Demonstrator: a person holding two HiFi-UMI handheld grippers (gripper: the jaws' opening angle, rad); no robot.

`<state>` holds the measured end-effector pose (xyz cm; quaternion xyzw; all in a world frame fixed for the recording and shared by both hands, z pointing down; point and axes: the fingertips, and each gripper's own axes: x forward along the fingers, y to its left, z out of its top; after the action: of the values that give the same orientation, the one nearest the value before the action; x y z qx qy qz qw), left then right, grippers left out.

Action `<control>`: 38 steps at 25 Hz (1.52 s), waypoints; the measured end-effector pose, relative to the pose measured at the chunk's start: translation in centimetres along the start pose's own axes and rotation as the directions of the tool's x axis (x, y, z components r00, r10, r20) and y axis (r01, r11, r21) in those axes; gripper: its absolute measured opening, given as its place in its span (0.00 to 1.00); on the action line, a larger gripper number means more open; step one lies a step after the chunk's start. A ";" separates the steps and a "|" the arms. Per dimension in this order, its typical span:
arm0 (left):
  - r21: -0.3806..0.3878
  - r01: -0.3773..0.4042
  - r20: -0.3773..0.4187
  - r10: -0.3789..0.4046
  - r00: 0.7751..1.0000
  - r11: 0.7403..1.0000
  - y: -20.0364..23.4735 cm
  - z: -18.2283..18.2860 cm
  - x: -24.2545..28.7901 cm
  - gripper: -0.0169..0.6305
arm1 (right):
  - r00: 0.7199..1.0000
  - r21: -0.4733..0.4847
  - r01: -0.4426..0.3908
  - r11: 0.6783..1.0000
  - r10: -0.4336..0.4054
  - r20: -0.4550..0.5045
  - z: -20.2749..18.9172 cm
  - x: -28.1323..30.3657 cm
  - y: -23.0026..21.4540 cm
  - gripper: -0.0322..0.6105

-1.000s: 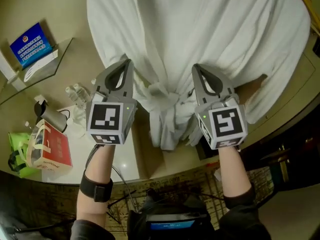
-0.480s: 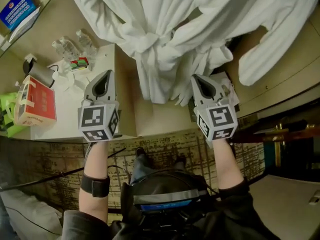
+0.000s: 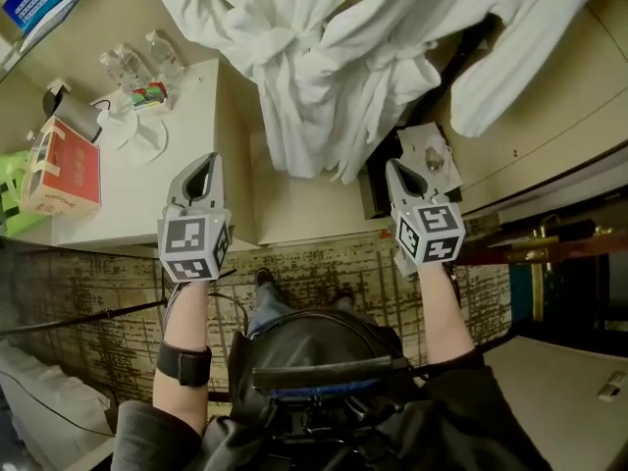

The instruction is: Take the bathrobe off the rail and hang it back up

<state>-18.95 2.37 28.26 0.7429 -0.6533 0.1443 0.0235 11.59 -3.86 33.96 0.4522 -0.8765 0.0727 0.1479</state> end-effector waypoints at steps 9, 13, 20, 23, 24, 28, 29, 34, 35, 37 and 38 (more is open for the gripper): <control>-0.024 0.014 -0.030 -0.015 0.999 1.000 -1.5 -2.5 -1.4 0.03 | 1.000 0.041 0.020 0.999 -0.019 -0.016 -1.5 -1.6 -0.6 0.07; -0.024 0.012 -0.042 -0.013 0.999 1.000 -1.7 -2.7 -1.8 0.03 | 1.000 0.058 0.013 0.998 -0.012 -0.024 -2.1 -1.6 -0.7 0.07; -0.021 0.010 -0.054 -0.011 0.998 1.000 -1.4 -3.1 -1.8 0.03 | 0.999 0.043 0.003 0.999 -0.001 -0.048 -2.7 -0.8 -0.6 0.07; -0.022 0.012 -0.061 -0.013 0.998 1.000 -1.6 -3.4 -1.8 0.03 | 0.998 0.045 -0.003 0.999 0.006 -0.059 -3.2 -0.7 -0.4 0.07; -0.022 0.012 -0.063 -0.014 0.998 1.000 -1.7 -3.5 -1.8 0.03 | 0.998 0.044 -0.004 0.999 0.007 -0.062 -3.4 -0.7 -0.5 0.07; -0.027 0.012 -0.070 -0.014 0.997 1.000 -1.9 -3.8 -1.8 0.03 | 0.997 0.039 -0.007 0.999 0.010 -0.075 -3.9 -0.6 -0.6 0.07; -0.028 0.012 -0.072 -0.014 0.997 1.000 -1.9 -3.9 -1.8 0.03 | 0.997 0.039 -0.009 0.999 0.012 -0.078 -3.8 -0.6 -0.5 0.07; -0.033 0.017 -0.082 -0.019 0.996 0.999 -1.7 -4.4 -1.5 0.03 | 0.996 0.033 -0.012 0.999 0.015 -0.088 -4.0 -0.2 -0.4 0.07; -0.033 0.019 -0.084 -0.021 0.996 0.999 -1.8 -4.5 -1.4 0.03 | 0.996 0.031 -0.011 0.999 0.014 -0.090 -4.1 -0.1 -0.5 0.07; -0.034 0.025 -0.090 -0.028 0.996 0.999 -1.9 -4.6 -1.2 0.03 | 0.996 0.026 -0.009 1.000 0.011 -0.094 -4.4 0.1 -0.6 0.07; -0.034 0.028 -0.093 -0.031 0.995 0.999 -2.0 -4.7 -1.2 0.03 | 0.995 0.024 -0.008 1.000 0.011 -0.095 -4.6 0.2 -0.6 0.07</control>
<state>-17.96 4.85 32.75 0.7444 -0.6427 0.1679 0.0683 12.88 -3.20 38.34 0.4458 -0.8697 0.1052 0.1840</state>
